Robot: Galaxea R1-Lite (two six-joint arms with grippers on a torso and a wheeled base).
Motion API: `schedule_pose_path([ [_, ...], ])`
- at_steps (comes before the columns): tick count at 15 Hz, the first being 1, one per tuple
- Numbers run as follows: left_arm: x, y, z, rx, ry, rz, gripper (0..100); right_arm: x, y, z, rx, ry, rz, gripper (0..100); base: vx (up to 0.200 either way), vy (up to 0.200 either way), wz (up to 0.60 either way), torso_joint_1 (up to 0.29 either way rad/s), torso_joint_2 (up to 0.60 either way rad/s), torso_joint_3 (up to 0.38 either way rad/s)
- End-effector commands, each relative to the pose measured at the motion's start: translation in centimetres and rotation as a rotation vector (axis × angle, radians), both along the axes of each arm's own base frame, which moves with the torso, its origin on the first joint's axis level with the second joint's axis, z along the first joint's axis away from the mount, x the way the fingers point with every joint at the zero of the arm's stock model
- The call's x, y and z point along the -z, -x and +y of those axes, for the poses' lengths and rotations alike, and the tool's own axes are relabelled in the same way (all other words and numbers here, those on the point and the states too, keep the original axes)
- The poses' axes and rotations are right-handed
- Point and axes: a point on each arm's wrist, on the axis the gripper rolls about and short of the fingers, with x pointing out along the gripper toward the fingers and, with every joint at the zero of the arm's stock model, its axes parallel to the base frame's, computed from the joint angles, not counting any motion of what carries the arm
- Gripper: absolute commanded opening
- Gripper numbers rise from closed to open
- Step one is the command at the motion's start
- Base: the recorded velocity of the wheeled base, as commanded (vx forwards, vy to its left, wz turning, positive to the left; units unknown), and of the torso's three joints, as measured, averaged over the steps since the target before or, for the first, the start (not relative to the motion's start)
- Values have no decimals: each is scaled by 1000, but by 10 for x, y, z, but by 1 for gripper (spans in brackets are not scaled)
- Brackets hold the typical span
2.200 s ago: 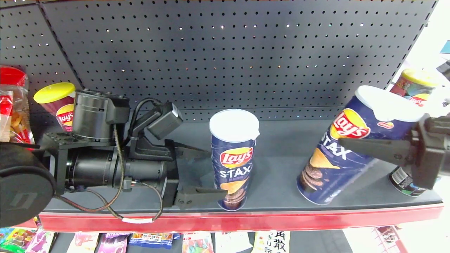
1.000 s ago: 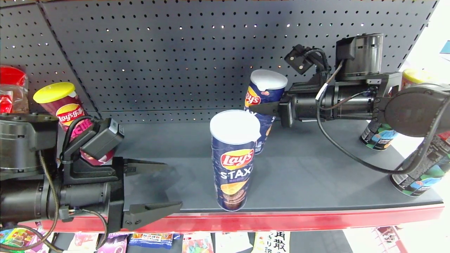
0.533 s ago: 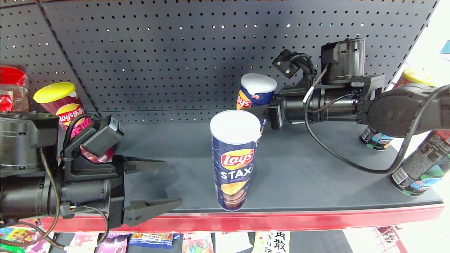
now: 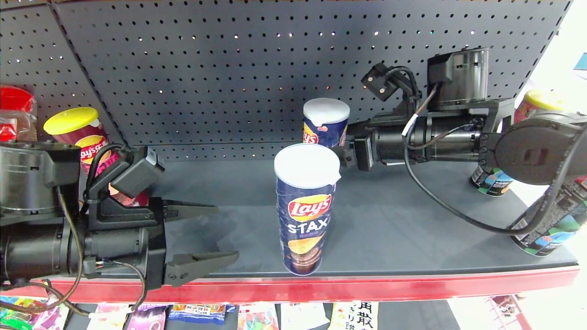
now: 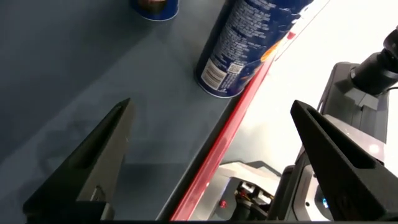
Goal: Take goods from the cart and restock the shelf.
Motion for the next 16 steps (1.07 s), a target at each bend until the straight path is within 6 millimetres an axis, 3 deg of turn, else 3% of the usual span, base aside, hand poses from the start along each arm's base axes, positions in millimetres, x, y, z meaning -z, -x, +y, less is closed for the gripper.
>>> schedule_pose_path([
  [1, 1, -3, -1, -3, -5, 5, 100, -9, 16, -10, 9, -10, -12, 100, 0, 0, 0, 0, 0, 0],
  [4, -4, -7, -3, -2, 1, -11, 100, -7, 49, -33, 64, 2, 14, 100, 0, 0, 0, 0, 0, 0],
  [7, 6, -16, -6, -22, -28, 19, 100, 1, 81, -57, 138, 15, 42, 100, 0, 0, 0, 0, 0, 0],
  [9, 9, -25, -10, -74, -63, 23, 100, 4, 107, -68, 126, 17, 37, 100, 0, 0, 0, 0, 0, 0],
  [11, 12, -35, -20, -65, -76, 24, 100, 9, 145, -79, 78, 7, 19, 100, 0, 0, 0, 0, 0, 0],
  [14, 17, -41, -34, -67, -108, 29, 100, 25, 192, -98, 7, -2, 6, 100, 0, 0, 0, 0, 0, 0],
  [16, 18, -43, -37, -62, -114, 33, 100, 29, 206, -109, 21, -15, -14, 100, 0, 0, 0, 0, 0, 0],
])
